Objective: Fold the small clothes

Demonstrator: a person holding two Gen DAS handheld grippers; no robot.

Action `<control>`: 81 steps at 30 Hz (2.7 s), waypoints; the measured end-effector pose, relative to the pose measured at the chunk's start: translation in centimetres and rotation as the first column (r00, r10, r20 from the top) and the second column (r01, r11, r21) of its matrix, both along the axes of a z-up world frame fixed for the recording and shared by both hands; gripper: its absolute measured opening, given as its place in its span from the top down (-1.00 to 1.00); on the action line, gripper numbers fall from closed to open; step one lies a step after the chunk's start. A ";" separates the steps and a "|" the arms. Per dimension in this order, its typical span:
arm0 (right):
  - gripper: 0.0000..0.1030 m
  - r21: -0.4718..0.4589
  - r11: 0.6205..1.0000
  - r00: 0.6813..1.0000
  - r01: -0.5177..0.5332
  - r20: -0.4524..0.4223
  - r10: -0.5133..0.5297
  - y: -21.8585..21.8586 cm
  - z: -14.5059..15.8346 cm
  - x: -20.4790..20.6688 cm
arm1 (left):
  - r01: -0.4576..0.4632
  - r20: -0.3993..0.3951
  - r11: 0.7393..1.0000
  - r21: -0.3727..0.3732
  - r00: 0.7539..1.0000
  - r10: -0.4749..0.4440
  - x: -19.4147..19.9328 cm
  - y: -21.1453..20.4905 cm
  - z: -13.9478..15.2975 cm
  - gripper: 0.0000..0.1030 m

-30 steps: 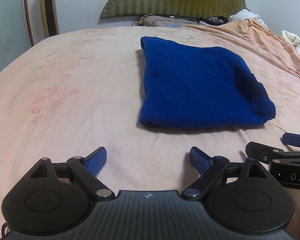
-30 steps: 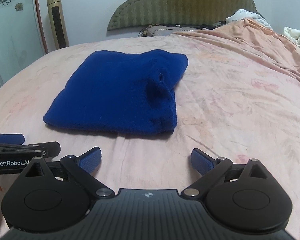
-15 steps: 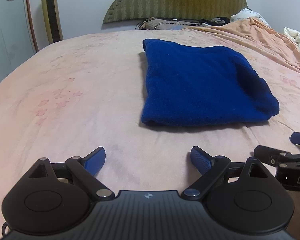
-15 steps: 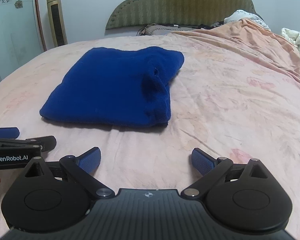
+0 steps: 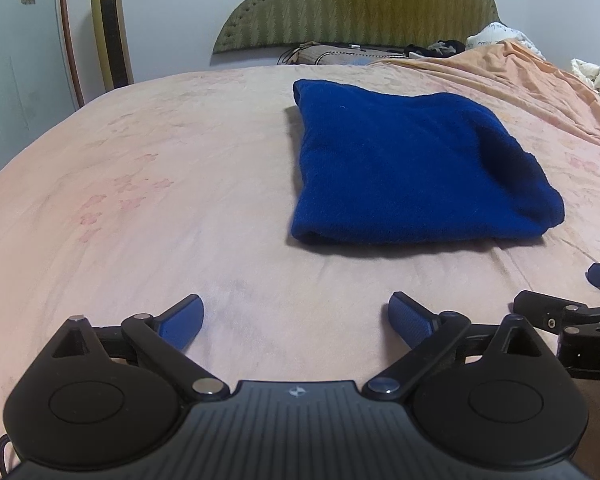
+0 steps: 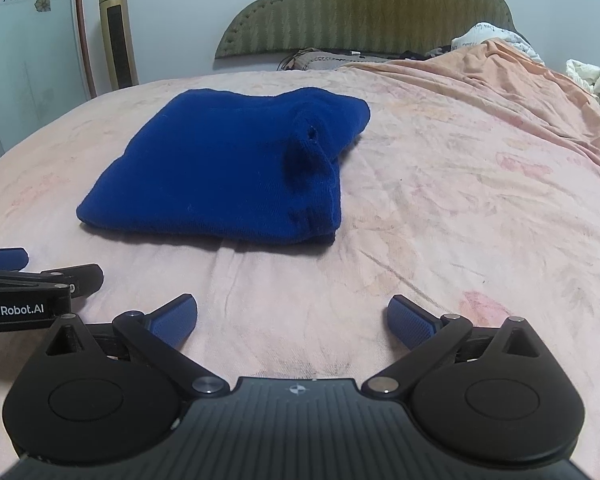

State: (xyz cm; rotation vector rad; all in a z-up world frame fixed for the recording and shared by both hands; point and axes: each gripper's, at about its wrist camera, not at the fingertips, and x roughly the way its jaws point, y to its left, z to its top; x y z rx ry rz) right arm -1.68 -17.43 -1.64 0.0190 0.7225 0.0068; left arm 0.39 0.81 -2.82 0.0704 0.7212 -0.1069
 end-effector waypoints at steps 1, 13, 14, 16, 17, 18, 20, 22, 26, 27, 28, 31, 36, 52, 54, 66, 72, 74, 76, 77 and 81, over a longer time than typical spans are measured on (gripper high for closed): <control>-1.00 0.004 1.000 1.000 0.000 0.001 0.000 -0.1 0.0 0.0 | -0.001 -0.001 1.000 -0.002 1.000 0.001 0.0 0.1 0.0 -0.96; -1.00 -0.011 1.000 1.000 0.001 -0.002 -0.001 0.1 0.0 0.0 | -0.004 0.002 1.000 -0.005 1.000 0.004 -0.2 0.1 -0.2 -1.00; -1.00 -0.012 1.000 1.000 0.001 -0.002 -0.001 0.1 0.0 0.0 | -0.004 0.002 1.000 -0.005 1.000 0.004 -0.2 0.1 -0.2 -1.00; -1.00 -0.015 1.000 1.000 0.001 -0.003 -0.001 0.1 0.0 0.0 | -0.004 0.002 1.000 -0.005 1.000 0.004 -0.2 0.1 -0.2 -1.00; -1.00 -0.020 1.000 1.000 0.000 -0.004 0.000 0.2 -0.1 0.0 | -0.004 0.002 1.000 -0.005 1.000 0.004 -0.2 0.1 -0.2 -1.00; -1.00 -0.026 1.000 1.000 0.000 -0.005 0.000 0.3 -0.1 0.0 | -0.003 0.002 1.000 -0.006 1.000 0.003 -0.2 0.1 -0.2 -1.00; -1.00 -0.032 0.999 1.000 -0.001 -0.006 0.000 0.4 -0.1 0.0 | -0.001 0.004 1.000 -0.007 1.000 0.001 -0.3 0.2 -0.1 -1.00; -1.00 -0.031 1.000 1.000 0.000 -0.006 0.000 0.4 -0.1 0.0 | 0.003 0.005 1.000 -0.009 1.000 -0.003 -0.3 0.2 -0.1 -1.00; -1.00 -0.033 0.999 1.000 -0.001 -0.006 0.000 0.4 -0.1 0.0 | 0.003 0.006 1.000 -0.007 1.000 -0.003 -0.3 0.2 -0.1 -1.00; -1.00 -0.032 0.999 1.000 -0.001 -0.006 0.000 0.4 -0.1 0.0 | 0.003 0.006 1.000 -0.007 1.000 -0.003 -0.2 0.2 -0.1 -1.00; -1.00 -0.032 0.999 1.000 -0.001 -0.006 0.000 0.4 -0.1 0.0 | 0.004 0.007 1.000 -0.006 1.000 -0.004 -0.3 0.2 -0.1 -1.00; -1.00 -0.033 0.999 1.000 -0.001 -0.006 0.001 0.4 -0.1 0.0 | 0.011 0.009 1.000 -0.006 1.000 -0.011 -0.3 0.2 -0.1 -1.00; -1.00 -0.008 1.000 1.000 0.030 -0.005 -0.030 0.3 0.3 -0.3 | 0.026 -0.015 1.000 0.008 1.000 -0.026 -0.2 0.2 0.4 -1.00; -0.99 -0.005 1.000 0.999 0.022 -0.032 -0.023 1.3 1.9 -1.0 | 0.033 -0.045 0.999 0.008 0.998 -0.032 -0.7 0.3 2.1 -1.00; -0.99 0.004 1.000 0.999 0.029 -0.029 -0.028 1.1 2.0 -1.1 | 0.032 -0.046 0.999 0.013 0.998 -0.031 -0.7 0.2 2.1 -1.00; -0.99 0.011 0.999 0.999 0.033 -0.020 -0.033 0.9 2.2 -1.3 | 0.004 -0.056 1.000 0.010 0.998 -0.003 -0.7 0.6 2.0 -1.00; -0.99 0.013 0.999 0.999 0.036 -0.020 -0.036 1.0 2.2 -1.3 | -0.006 -0.051 1.000 0.024 0.999 0.007 -0.8 0.7 2.1 -1.00; -0.99 0.016 0.999 0.999 0.037 -0.020 -0.037 1.0 2.3 -1.3 | -0.009 -0.049 1.000 0.028 0.999 0.011 -0.7 0.7 2.1 -1.00; -0.99 0.017 0.999 0.999 0.035 -0.020 -0.035 1.0 2.3 -1.3 | -0.009 -0.054 1.000 0.021 0.998 0.011 -0.7 0.8 2.0 -1.00; -0.99 0.017 0.999 0.999 0.035 -0.021 -0.035 1.1 2.3 -1.4 | -0.010 -0.056 1.000 0.018 0.998 0.011 -0.7 0.8 2.0 -1.00; -0.99 0.018 0.999 0.999 0.035 -0.021 -0.035 1.1 2.3 -1.3 | -0.010 -0.060 1.000 0.014 0.998 0.011 -0.7 0.9 1.9 -1.00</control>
